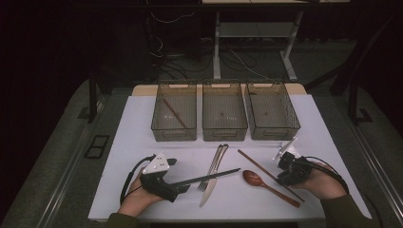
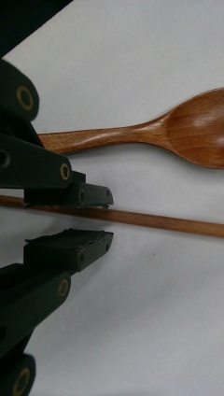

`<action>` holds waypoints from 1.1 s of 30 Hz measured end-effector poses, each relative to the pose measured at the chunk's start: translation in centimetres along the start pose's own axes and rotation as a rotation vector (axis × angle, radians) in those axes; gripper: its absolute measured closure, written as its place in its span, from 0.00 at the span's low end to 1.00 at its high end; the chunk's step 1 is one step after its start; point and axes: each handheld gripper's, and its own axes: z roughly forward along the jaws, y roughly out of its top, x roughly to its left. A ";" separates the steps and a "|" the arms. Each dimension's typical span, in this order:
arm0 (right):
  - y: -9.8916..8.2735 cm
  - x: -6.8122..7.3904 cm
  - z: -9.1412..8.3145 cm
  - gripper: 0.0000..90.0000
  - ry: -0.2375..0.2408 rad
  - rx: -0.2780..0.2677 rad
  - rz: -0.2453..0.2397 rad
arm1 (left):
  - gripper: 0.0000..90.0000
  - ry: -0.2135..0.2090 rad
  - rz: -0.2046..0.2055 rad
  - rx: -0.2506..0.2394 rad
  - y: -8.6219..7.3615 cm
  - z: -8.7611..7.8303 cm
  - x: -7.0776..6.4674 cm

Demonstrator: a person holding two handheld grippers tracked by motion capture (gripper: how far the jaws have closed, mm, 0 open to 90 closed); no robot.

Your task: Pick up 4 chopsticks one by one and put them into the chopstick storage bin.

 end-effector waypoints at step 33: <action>0.3 -0.5 0.1 0.94 0.023 -0.001 -0.010 | 0.00 -0.008 0.006 0.003 0.1 0.1 -0.1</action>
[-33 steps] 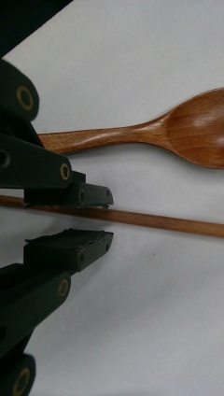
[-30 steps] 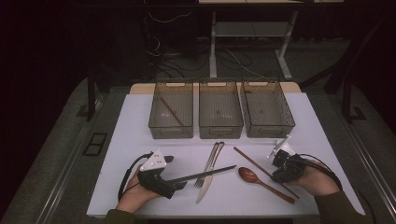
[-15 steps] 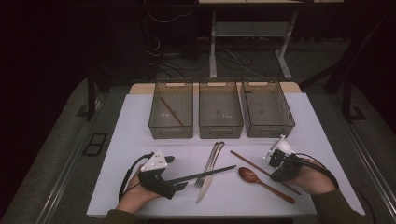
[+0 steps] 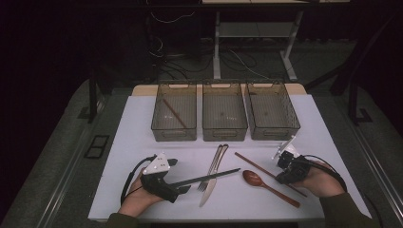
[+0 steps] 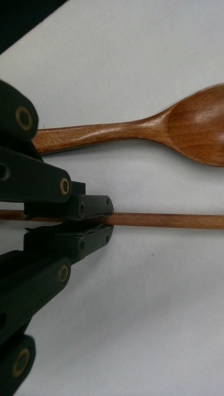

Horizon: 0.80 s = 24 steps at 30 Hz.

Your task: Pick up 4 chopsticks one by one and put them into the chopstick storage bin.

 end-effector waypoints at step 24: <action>-0.5 -1.2 -2.8 0.93 0.066 -0.349 0.023 | 0.00 0.000 -0.012 -0.010 0.0 0.0 0.1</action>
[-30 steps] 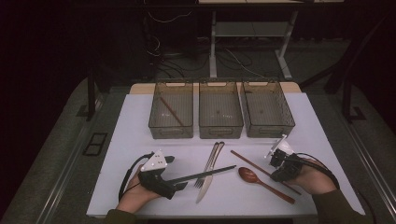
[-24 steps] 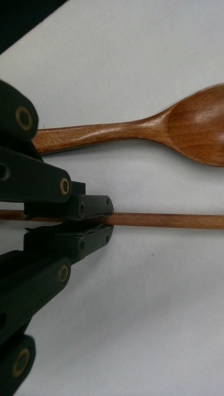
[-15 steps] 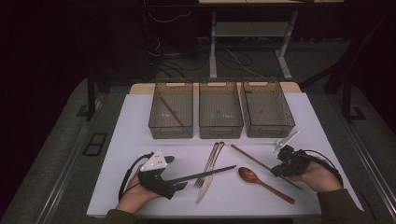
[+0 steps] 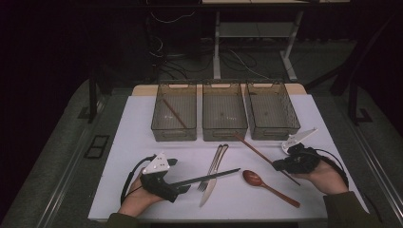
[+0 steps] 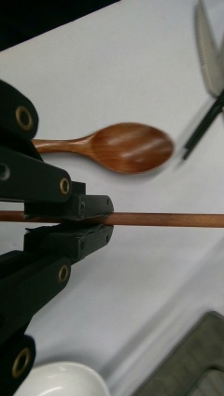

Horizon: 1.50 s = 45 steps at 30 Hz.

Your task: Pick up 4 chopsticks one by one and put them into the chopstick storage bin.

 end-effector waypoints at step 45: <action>9.2 -0.7 1.3 0.93 0.022 -0.372 0.033 | 0.00 -0.007 -0.026 -0.009 -0.1 -0.1 0.2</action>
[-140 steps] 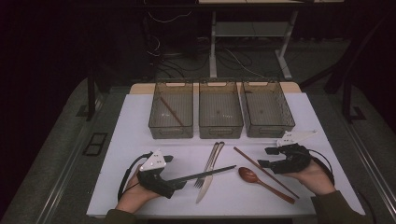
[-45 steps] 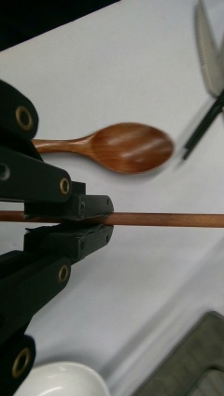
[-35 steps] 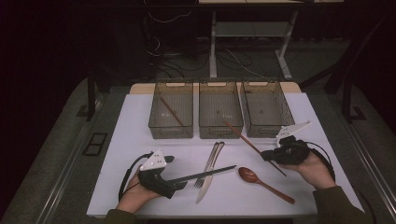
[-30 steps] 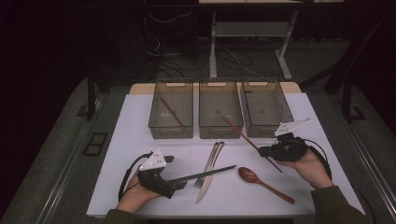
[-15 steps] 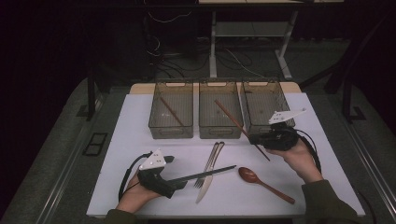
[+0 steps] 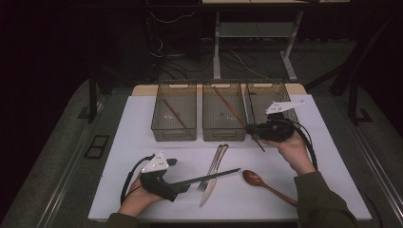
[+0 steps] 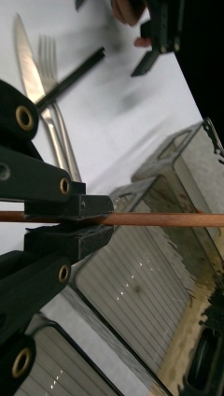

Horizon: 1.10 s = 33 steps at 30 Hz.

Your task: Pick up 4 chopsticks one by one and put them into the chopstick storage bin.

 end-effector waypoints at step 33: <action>9.6 2.3 9.2 0.93 -0.038 -0.041 0.003 | 0.00 -0.001 -0.011 -0.020 0.0 -0.1 0.1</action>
